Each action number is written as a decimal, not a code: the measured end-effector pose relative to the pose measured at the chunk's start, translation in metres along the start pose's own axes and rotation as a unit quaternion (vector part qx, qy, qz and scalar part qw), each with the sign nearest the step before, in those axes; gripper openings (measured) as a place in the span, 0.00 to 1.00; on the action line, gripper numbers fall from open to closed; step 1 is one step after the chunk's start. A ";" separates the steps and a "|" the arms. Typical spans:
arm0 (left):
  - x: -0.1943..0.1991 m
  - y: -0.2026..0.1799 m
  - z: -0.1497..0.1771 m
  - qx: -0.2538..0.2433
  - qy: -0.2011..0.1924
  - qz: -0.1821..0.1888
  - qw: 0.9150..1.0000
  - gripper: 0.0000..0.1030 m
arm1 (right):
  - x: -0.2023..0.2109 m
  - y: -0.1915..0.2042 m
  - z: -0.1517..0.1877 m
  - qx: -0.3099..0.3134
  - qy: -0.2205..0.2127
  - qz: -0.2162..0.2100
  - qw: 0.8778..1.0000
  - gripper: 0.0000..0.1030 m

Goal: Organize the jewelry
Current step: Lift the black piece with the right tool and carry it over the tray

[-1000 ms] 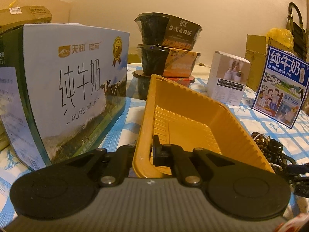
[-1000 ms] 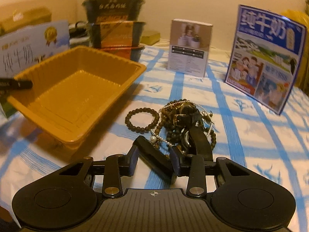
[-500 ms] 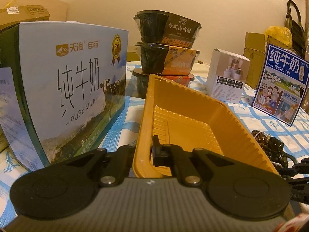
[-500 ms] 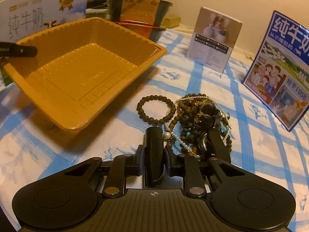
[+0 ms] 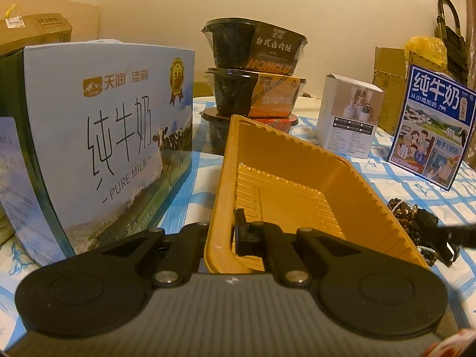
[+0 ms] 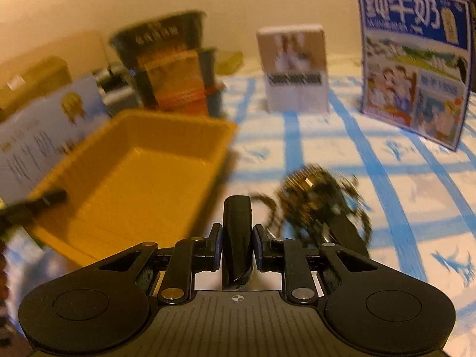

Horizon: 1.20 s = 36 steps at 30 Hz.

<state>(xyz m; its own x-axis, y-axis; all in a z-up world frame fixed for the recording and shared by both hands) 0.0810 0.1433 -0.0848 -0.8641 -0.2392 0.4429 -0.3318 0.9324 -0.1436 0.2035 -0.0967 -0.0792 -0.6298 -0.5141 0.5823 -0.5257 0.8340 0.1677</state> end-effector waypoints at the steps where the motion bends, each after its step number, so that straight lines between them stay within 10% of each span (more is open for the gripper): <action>1: 0.000 0.000 0.000 -0.001 0.000 0.000 1.000 0.04 | -0.001 0.006 -0.004 0.002 -0.003 -0.008 1.000 0.21; 17: 0.002 0.001 -0.008 -0.024 0.003 -0.007 1.000 0.04 | -0.042 0.071 0.008 0.048 0.027 -0.063 0.996 0.21; 24: 0.001 -0.001 -0.010 -0.031 0.004 -0.011 0.999 0.04 | -0.030 0.062 0.005 0.022 -0.024 -0.074 0.997 0.27; 27: 0.001 -0.001 -0.010 -0.032 0.004 -0.011 0.999 0.04 | -0.016 0.038 -0.004 -0.009 -0.053 -0.049 0.997 0.52; 36: 0.000 0.001 -0.011 -0.032 0.007 -0.011 0.999 0.05 | -0.001 -0.072 0.003 -0.066 -0.034 0.095 0.993 0.54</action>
<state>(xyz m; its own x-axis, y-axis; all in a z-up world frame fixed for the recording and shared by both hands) 0.0847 0.1468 -0.0755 -0.8517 -0.2566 0.4569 -0.3255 0.9423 -0.0776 0.2405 -0.1569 -0.0946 -0.7497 -0.3536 0.5594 -0.3170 0.9339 0.1656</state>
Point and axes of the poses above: each gripper's, at about its wrist camera, not at the fingertips, and x roughly against the way its jaws point, y to its left, z to its underside, the point moved 1 cm from there along -x, roughly the way its jaws point, and after that the axes turned 8 degrees about z, right-handed, at the moved point
